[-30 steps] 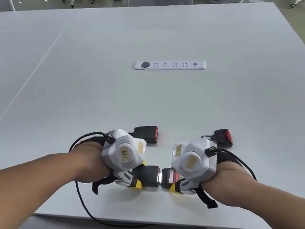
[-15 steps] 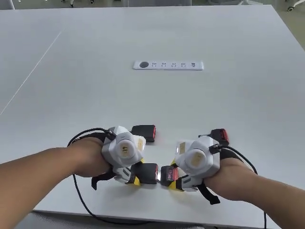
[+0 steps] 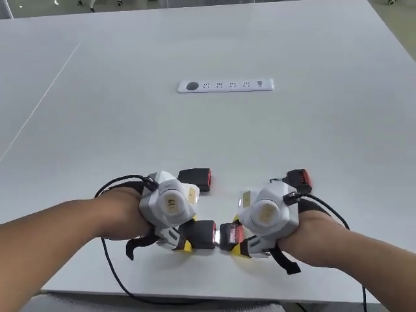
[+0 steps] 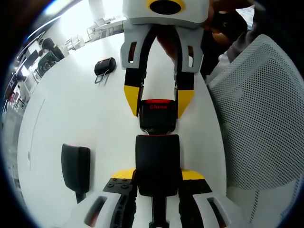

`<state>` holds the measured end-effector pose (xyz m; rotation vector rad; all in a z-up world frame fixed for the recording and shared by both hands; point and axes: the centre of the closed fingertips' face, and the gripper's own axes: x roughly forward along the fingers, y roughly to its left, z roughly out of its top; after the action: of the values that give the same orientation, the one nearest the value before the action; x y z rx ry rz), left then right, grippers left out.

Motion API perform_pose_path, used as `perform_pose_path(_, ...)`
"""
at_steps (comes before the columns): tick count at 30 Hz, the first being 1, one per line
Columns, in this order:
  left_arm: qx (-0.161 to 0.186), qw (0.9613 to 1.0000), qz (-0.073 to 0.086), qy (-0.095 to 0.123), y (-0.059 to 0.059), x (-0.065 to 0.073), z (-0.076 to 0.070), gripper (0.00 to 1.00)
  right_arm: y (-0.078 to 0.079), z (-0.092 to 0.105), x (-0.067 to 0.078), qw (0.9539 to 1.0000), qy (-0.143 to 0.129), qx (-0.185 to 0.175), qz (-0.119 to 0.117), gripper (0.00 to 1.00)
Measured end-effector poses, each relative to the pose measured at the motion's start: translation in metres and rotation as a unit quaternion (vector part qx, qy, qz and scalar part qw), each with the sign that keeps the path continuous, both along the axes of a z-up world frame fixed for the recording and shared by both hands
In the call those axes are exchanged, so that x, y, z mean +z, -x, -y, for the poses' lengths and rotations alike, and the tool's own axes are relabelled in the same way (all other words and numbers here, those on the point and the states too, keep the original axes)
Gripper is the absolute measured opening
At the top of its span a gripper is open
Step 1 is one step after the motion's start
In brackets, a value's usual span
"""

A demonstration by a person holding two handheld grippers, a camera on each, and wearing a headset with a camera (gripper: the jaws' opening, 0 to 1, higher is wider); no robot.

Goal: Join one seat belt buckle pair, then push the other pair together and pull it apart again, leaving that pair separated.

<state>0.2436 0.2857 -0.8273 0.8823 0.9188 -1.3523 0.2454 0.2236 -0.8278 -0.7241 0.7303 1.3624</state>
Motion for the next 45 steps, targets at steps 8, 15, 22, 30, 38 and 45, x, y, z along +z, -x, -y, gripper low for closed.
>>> perform_pose_path(8, 0.004, 0.9999, 0.009, -0.003, -0.003, 0.014, -0.003, 0.35, 0.004, -0.004, 0.015, 0.9996, -0.023, -0.008, -0.010, 0.36)
perform_pose_path(15, 0.008, 0.9994, 0.034, -0.003, -0.030, 0.044, -0.007, 0.39, -0.006, -0.001, 0.040, 0.9981, -0.057, -0.021, -0.002, 0.35)
perform_pose_path(22, 0.058, 0.9966, 0.052, 0.028, -0.084, 0.053, -0.005, 0.42, -0.050, 0.041, 0.053, 0.9947, -0.068, -0.075, 0.019, 0.37)
perform_pose_path(30, 0.064, 0.9949, 0.076, 0.016, -0.123, 0.041, -0.011, 0.44, -0.110, 0.101, 0.054, 0.9914, -0.040, -0.113, 0.053, 0.40)
perform_pose_path(38, 0.083, 0.9953, 0.050, -0.001, -0.133, 0.024, -0.021, 0.48, -0.124, 0.129, 0.035, 0.9905, -0.031, -0.130, 0.034, 0.45)
perform_pose_path(45, 0.059, 0.9969, 0.039, -0.036, -0.131, 0.004, -0.030, 0.43, -0.118, 0.131, 0.019, 0.9916, -0.024, -0.125, 0.021, 0.44)
